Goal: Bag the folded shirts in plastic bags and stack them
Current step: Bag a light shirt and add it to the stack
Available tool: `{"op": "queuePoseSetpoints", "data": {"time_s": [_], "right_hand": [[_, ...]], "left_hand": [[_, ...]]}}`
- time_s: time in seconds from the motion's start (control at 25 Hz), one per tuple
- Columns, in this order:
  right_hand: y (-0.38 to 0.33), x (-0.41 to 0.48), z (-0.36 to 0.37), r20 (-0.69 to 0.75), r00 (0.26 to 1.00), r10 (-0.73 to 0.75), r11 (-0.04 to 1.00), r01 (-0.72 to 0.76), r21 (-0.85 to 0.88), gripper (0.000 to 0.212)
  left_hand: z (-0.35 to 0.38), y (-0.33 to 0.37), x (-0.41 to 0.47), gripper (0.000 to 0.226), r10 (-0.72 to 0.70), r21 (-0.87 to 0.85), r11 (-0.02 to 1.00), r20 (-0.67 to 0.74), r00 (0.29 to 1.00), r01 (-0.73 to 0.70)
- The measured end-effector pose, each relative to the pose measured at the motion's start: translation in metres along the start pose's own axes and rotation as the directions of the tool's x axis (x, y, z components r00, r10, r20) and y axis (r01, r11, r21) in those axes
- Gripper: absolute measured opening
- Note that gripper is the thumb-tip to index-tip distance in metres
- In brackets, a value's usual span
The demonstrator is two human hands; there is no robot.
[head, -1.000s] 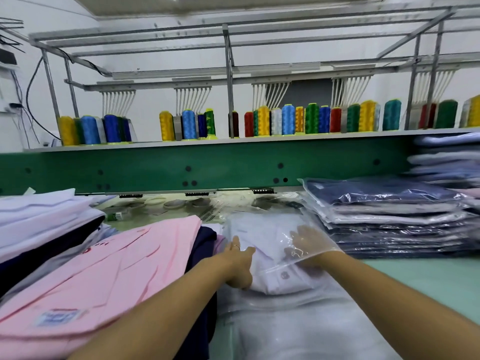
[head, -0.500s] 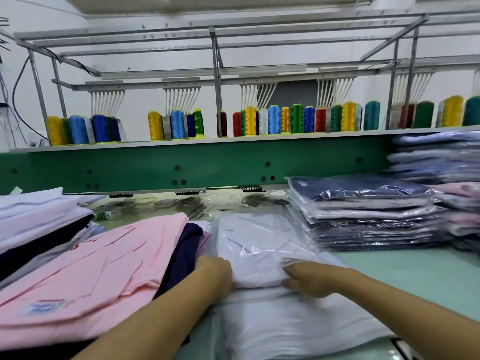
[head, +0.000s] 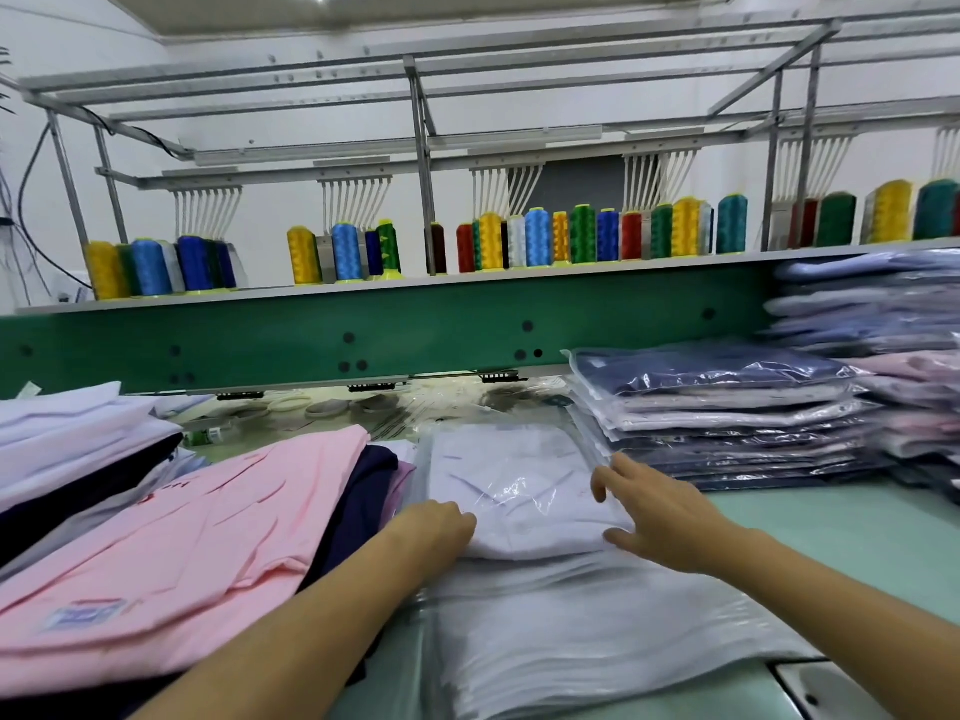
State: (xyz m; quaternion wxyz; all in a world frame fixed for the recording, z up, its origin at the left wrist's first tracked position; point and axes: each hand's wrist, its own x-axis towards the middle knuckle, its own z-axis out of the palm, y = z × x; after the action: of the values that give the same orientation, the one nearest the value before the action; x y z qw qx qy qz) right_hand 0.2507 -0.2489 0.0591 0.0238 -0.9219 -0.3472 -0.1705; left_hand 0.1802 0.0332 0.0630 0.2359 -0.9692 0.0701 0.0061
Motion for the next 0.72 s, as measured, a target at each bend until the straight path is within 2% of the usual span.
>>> {"op": "queuePoseSetpoints", "data": {"time_s": [0.08, 0.12, 0.2, 0.32, 0.44, 0.6, 0.72], "right_hand": [[0.006, -0.001, 0.01, 0.126, 0.991, 0.042, 0.999, -0.046, 0.03, 0.015], [0.009, -0.002, 0.014, 0.162, 0.986, 0.039, 0.998, -0.046, 0.044, 0.016], [0.014, 0.0, 0.013, 0.156, 0.987, 0.028, 0.999, -0.034, 0.038, 0.03], [0.027, 0.004, 0.0, 0.164, 0.986, 0.008, 0.998, -0.017, 0.053, 0.039], [0.033, -0.002, -0.004, 0.333, 0.94, -0.071, 0.984, 0.012, 0.176, 0.041], [0.035, -0.014, 0.006, 0.463, 0.88, -0.104, 0.924, -0.087, 0.373, 0.02], [0.035, -0.007, 0.002, 0.452, 0.89, -0.057, 0.848, -0.195, 0.492, 0.028]], "left_hand": [[0.0, 0.002, -0.002, 0.026, -0.009, -0.021, 1.0, 0.013, 1.0, 0.009], [0.001, 0.002, -0.003, 0.027, -0.009, -0.031, 0.999, 0.033, 0.999, 0.01], [0.0, 0.003, -0.005, 0.026, 0.008, -0.044, 0.999, 0.076, 0.997, -0.005], [-0.009, 0.003, -0.01, 0.023, 0.013, -0.097, 0.995, 0.112, 0.994, -0.002], [-0.015, 0.004, -0.016, 0.016, 0.033, -0.136, 0.991, 0.201, 0.979, -0.005], [-0.021, 0.004, -0.02, 0.024, 0.04, -0.233, 0.971, 0.4, 0.916, 0.059], [-0.034, 0.002, -0.02, 0.037, 0.033, -0.315, 0.935, 0.531, 0.847, 0.161]]}}
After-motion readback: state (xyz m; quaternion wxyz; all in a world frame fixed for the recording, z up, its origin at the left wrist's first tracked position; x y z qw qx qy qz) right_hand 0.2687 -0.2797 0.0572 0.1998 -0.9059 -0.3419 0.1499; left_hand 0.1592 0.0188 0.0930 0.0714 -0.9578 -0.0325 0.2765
